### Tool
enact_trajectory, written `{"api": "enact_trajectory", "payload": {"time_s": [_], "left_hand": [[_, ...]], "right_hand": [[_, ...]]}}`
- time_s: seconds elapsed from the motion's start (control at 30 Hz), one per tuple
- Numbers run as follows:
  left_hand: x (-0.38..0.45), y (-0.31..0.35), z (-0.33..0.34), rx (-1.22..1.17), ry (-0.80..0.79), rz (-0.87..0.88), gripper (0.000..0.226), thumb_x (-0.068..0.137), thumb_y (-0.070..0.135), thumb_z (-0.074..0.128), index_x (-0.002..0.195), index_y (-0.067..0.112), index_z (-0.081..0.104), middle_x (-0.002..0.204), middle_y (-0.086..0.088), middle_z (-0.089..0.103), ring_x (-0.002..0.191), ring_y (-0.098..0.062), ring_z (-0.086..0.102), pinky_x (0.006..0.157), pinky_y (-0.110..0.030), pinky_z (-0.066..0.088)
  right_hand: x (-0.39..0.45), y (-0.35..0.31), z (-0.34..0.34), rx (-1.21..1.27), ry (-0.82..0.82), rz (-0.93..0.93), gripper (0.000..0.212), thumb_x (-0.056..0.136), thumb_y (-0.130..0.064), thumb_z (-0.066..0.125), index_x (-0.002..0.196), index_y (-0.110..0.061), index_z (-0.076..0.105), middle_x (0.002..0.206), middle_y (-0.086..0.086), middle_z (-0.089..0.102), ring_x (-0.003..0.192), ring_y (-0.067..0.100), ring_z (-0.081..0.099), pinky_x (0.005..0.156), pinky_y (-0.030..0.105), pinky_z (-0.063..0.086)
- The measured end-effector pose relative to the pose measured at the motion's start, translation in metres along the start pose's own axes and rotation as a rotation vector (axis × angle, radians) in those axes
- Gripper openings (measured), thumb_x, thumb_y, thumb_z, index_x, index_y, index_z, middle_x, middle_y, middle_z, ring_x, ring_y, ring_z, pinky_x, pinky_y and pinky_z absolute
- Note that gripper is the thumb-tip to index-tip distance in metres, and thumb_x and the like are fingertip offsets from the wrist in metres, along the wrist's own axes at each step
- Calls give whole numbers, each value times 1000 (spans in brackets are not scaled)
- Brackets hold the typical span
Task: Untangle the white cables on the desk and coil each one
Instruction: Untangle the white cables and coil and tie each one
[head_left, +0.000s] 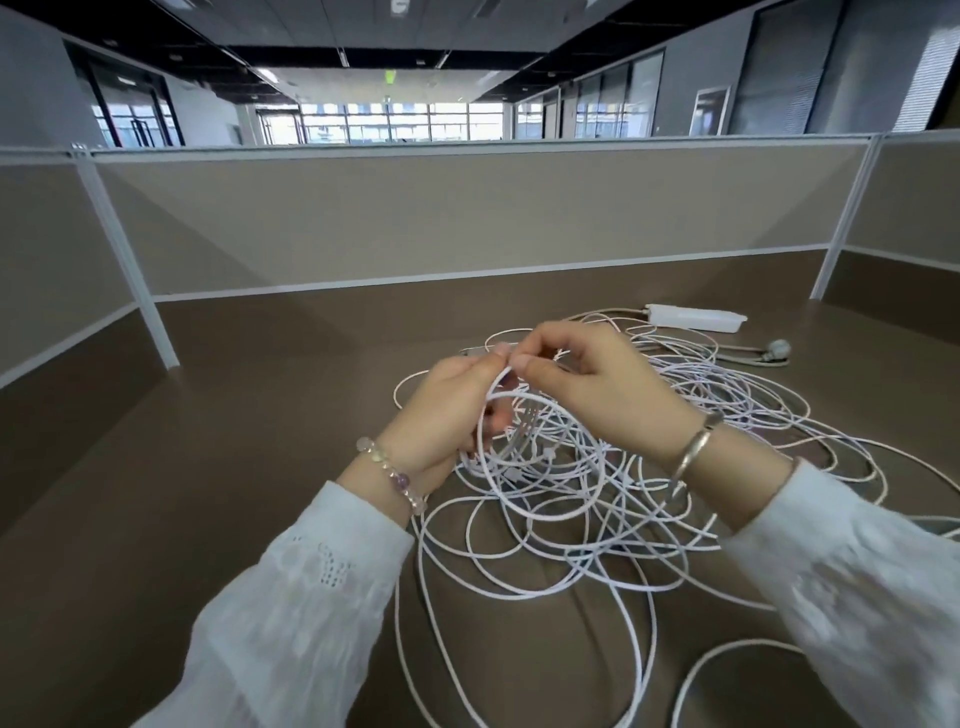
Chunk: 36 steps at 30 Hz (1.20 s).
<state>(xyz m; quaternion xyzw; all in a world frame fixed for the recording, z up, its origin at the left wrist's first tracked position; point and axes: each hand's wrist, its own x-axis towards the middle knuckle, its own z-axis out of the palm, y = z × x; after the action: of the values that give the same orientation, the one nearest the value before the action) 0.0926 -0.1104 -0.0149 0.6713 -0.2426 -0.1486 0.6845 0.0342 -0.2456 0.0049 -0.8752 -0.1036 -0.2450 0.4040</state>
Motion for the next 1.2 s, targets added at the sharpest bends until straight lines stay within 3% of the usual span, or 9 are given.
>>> {"api": "enact_trajectory", "payload": {"time_s": [0.1, 0.2, 0.3, 0.4, 0.6, 0.8, 0.97, 1.07, 1.2], "left_hand": [[1, -1, -3, -142, 59, -67, 36, 101, 26, 46, 69, 11, 50, 37, 4, 28, 32, -9, 25, 38, -16, 25], [0, 3, -8, -312, 9, -210, 33, 101, 27, 45, 75, 8, 52, 34, 5, 25, 29, -7, 25, 40, -21, 44], [-1, 9, -10, -466, -112, -347, 34, 102, 30, 41, 73, 13, 45, 34, 8, 24, 24, -1, 19, 33, -12, 26], [0, 9, -11, -430, -177, -364, 37, 102, 33, 38, 71, 14, 44, 35, 9, 22, 24, 0, 18, 31, -12, 19], [-3, 9, -19, -488, -368, -440, 43, 93, 39, 44, 56, 17, 44, 38, 10, 23, 28, -2, 21, 32, -16, 23], [-1, 3, -18, -341, -335, -327, 52, 97, 41, 39, 50, 19, 44, 45, 0, 43, 43, -15, 47, 71, -36, 54], [-1, 3, -20, -402, -350, -338, 37, 91, 42, 44, 64, 17, 45, 40, 7, 29, 28, -3, 29, 31, -15, 25], [1, 0, -20, -481, -363, -370, 37, 94, 39, 42, 69, 13, 46, 36, 9, 24, 24, 0, 22, 29, -14, 15], [2, -4, -16, -304, -337, -376, 48, 96, 42, 42, 55, 18, 38, 40, 7, 25, 31, -6, 26, 38, -19, 30]], "right_hand": [[-3, 2, 0, 158, -15, 46, 26, 80, -42, 70, 94, -21, 67, 82, -5, 61, 61, 12, 49, 57, 26, 41], [-6, 9, -9, -113, -114, 34, 64, 68, -53, 74, 124, -32, 53, 115, -13, 53, 85, -5, 51, 71, 8, 41], [-1, 19, -10, -315, -204, 51, 63, 80, -42, 70, 135, -28, 45, 131, -10, 52, 109, 4, 53, 88, 15, 41], [3, 25, -8, -81, -274, 88, 14, 93, -22, 59, 102, -14, 66, 93, 4, 72, 78, 16, 63, 76, 37, 49], [0, 26, -7, 284, -260, 127, 23, 91, -27, 55, 102, -8, 62, 48, 6, 55, 43, 21, 54, 57, 38, 47], [-5, 26, 4, 33, -148, -62, 22, 98, -28, 48, 112, -27, 65, 47, 7, 57, 42, 14, 59, 55, 31, 49], [-4, 30, 5, -318, -108, -224, 28, 99, -31, 46, 116, -18, 64, 55, -2, 62, 46, 2, 54, 55, 10, 39], [-5, 32, 7, -593, -86, -269, 33, 99, -36, 40, 127, -23, 53, 66, 3, 63, 61, 23, 62, 59, 34, 48], [-8, 28, 7, -754, -87, -337, 32, 99, -39, 35, 119, -21, 52, 76, 5, 64, 70, 31, 61, 61, 37, 47]]}}
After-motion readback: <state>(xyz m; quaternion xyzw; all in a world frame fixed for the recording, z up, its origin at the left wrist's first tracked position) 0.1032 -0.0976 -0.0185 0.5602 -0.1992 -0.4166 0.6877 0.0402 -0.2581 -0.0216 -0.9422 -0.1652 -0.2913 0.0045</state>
